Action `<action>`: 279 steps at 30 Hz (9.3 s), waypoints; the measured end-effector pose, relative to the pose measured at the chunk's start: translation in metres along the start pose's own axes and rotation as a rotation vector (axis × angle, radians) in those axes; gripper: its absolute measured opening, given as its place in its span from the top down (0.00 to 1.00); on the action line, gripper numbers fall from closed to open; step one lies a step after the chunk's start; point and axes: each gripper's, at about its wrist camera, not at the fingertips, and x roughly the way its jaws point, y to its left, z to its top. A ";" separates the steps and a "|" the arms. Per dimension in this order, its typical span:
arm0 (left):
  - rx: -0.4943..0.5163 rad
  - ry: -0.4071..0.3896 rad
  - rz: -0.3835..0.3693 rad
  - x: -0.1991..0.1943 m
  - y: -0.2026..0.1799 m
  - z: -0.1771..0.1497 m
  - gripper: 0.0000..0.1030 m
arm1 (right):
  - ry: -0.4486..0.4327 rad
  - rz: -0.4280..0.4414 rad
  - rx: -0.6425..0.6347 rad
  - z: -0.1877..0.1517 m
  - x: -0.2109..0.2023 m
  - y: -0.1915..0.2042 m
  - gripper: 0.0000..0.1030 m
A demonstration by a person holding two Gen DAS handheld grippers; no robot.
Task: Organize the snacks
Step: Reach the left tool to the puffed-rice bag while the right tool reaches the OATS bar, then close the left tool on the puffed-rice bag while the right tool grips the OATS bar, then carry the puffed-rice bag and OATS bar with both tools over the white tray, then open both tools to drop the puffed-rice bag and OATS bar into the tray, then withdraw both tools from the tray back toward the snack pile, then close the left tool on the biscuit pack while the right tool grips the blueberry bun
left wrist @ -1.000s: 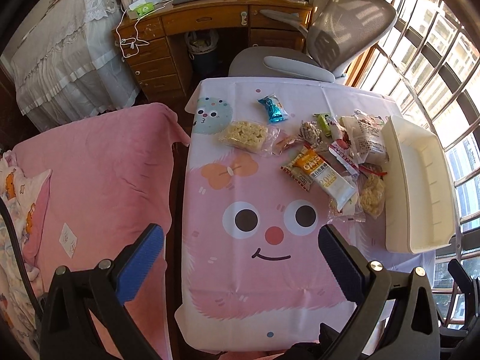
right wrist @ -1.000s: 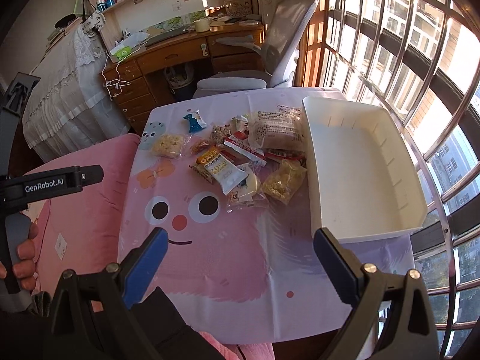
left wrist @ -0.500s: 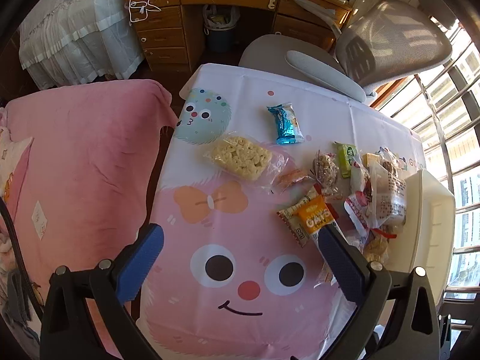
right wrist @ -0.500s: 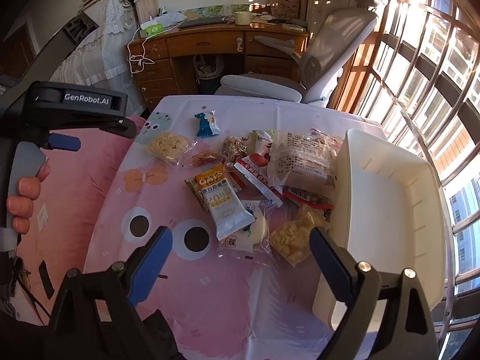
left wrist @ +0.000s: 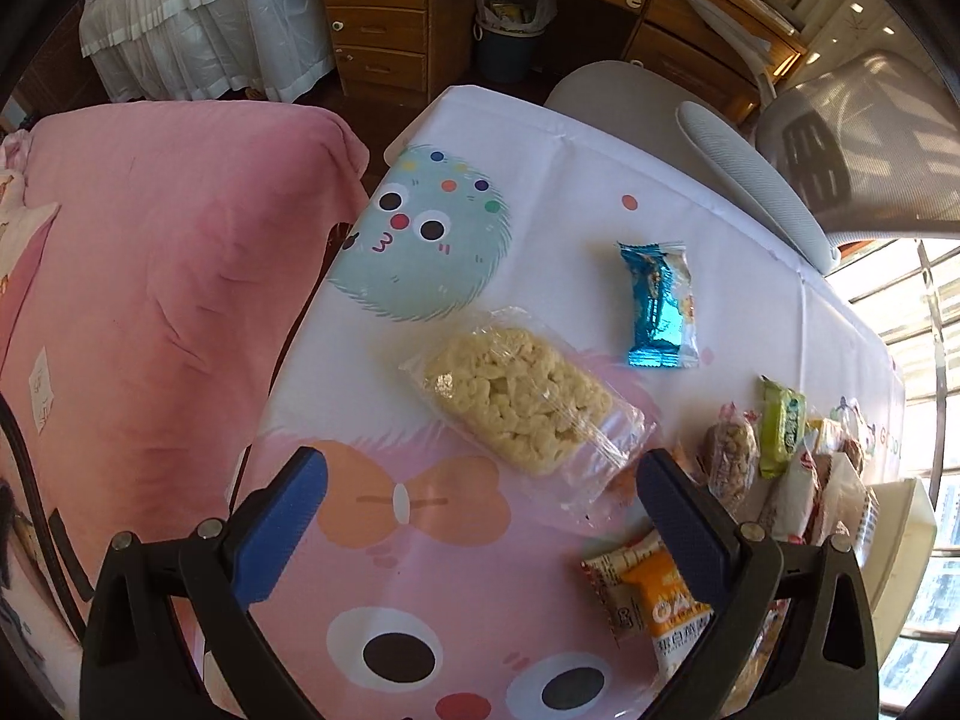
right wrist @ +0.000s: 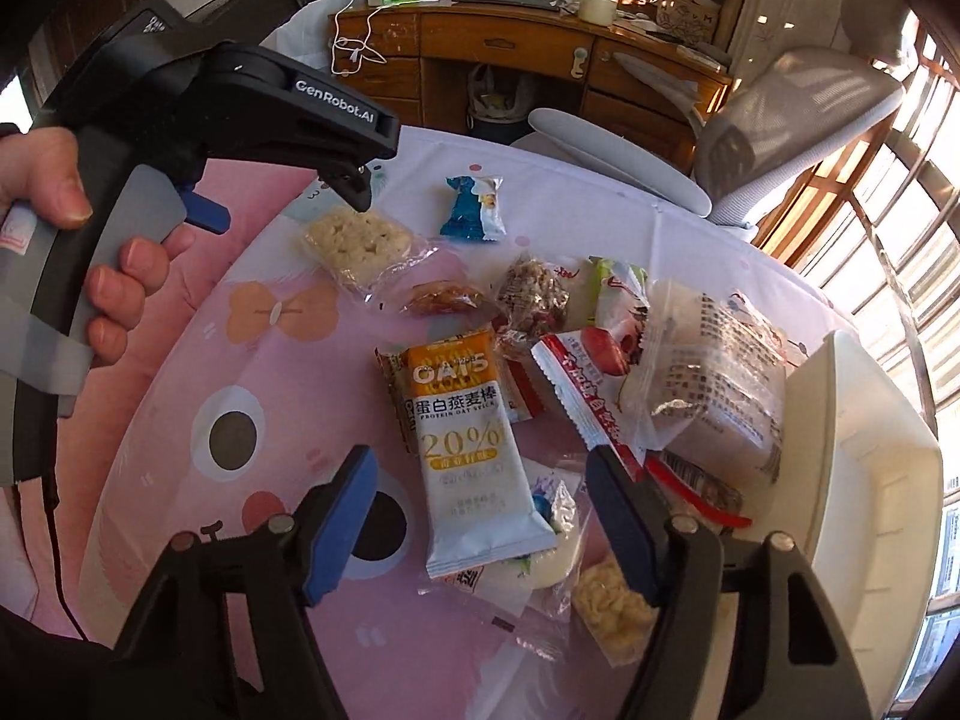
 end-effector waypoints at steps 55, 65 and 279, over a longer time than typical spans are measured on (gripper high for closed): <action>-0.059 0.129 -0.056 0.015 0.015 -0.016 0.48 | 0.135 0.033 0.057 0.003 0.011 0.005 0.61; 0.025 0.167 -0.088 -0.039 0.025 -0.064 0.48 | 0.108 -0.016 0.182 -0.014 -0.040 0.005 0.60; 0.922 0.143 -0.085 0.063 -0.152 -0.077 0.49 | 0.036 -0.128 0.225 -0.053 0.055 -0.013 0.44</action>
